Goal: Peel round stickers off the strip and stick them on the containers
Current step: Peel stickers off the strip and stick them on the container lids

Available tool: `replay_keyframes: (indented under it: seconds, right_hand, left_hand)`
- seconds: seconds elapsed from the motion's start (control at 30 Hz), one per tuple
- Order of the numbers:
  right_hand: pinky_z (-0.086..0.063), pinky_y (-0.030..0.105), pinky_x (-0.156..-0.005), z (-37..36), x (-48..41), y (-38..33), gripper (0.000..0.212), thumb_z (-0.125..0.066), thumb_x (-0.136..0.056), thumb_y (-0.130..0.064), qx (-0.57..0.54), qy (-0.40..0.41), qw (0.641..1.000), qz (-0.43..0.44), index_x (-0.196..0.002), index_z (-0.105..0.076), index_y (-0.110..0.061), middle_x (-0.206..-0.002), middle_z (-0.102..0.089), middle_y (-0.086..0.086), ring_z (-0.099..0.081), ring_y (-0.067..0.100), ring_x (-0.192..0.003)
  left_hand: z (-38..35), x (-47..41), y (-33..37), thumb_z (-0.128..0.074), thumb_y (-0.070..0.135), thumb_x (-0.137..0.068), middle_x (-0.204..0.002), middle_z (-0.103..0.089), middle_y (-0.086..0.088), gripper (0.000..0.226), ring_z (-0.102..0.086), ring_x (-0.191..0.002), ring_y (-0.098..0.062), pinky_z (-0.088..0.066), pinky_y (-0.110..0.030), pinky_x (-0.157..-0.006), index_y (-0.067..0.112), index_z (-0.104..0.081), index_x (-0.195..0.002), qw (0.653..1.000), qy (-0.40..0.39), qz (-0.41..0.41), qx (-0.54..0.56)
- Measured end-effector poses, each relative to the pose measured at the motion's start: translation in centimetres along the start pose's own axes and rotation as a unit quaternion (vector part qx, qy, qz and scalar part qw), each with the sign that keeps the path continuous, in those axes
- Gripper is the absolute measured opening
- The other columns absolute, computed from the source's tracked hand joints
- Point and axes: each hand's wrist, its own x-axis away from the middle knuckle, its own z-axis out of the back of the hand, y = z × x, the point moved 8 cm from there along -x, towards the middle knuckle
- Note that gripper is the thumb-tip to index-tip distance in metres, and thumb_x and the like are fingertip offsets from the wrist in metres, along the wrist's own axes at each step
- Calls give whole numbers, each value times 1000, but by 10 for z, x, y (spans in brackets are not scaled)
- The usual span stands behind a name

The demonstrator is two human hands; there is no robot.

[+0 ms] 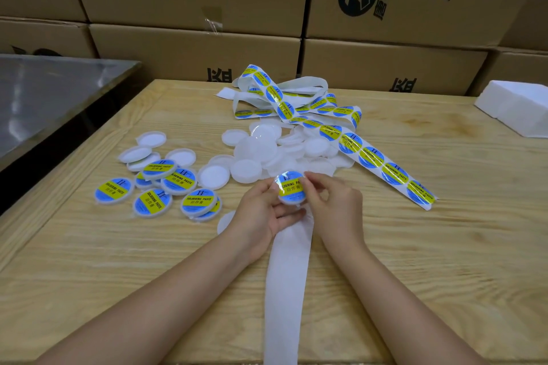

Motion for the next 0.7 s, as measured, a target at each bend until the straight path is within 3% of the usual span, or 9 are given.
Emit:
replay_keyframes:
  seconds: [0.07, 0.1, 0.23, 0.3, 0.47, 0.57, 0.7]
  right_hand:
    - [-42, 22, -69, -1, -2, 9, 8, -66, -86, -19, -44, 4, 998, -46, -83, -69, -13, -74, -68, -9, -63, 9, -72]
    - [-43, 25, -67, -1, -2, 12, 13, -65, -86, -21, -48, 10, 997, -61, -77, -64, -12, -69, -65, -11, -61, 8, -68]
    - [-47, 48, -81, 0, -2, 13, 29, -65, -85, -34, -40, 23, 996, -80, -72, -53, -11, -64, -60, -9, -61, 20, -68]
    - [-45, 51, -84, -1, -1, 13, 34, -66, -81, -41, -35, 23, 995, -88, -71, -49, -15, -64, -58, -11, -60, 20, -69]
    - [-44, 51, -88, -9, 1, 12, 41, -70, -75, -48, -45, -2, 995, -88, -85, -49, -14, -77, -62, -6, -60, 19, -77]
    - [-40, 50, -93, -15, 2, 9, 40, -72, -75, -42, -35, -31, 997, -62, -92, -47, -16, -88, -64, -4, -61, 20, -82]
    - [-24, 27, -100, -18, 2, 6, 36, -75, -76, -33, -25, -89, 996, -9, -96, -46, -22, -84, -63, -11, -60, 17, -89]
  left_hand:
    - [-3, 1, 0, -32, 8, -101, -111, -63, -24, 30, -64, -93, -33, -45, -49, -96, -2, -48, -124, 1000, -13, 0, -21]
    - [-5, 1, 0, -31, 8, -101, -109, -64, -21, 29, -65, -92, -32, -45, -48, -97, 0, -48, -124, 999, -23, 0, -32]
    - [-11, 3, 0, -32, 12, -101, -111, -65, -16, 28, -65, -94, -29, -46, -42, -97, 7, -50, -122, 997, -60, 1, -44]
    - [-15, 5, -1, -34, 13, -101, -119, -62, -18, 28, -64, -98, -29, -46, -42, -97, 9, -49, -124, 996, -79, 0, -42]
    - [-19, 6, -2, -37, 21, -99, -125, -60, -17, 35, -65, -97, -25, -48, -38, -93, 11, -46, -131, 995, -102, -9, -2]
    - [-18, 5, 0, -34, 21, -100, -119, -62, -14, 36, -68, -90, -23, -49, -38, -91, 9, -45, -132, 994, -101, -17, 28]
    - [-9, -1, 5, -32, 21, -101, -102, -70, -11, 28, -71, -84, -26, -55, -35, -82, 11, -54, -115, 995, -78, -31, 59]
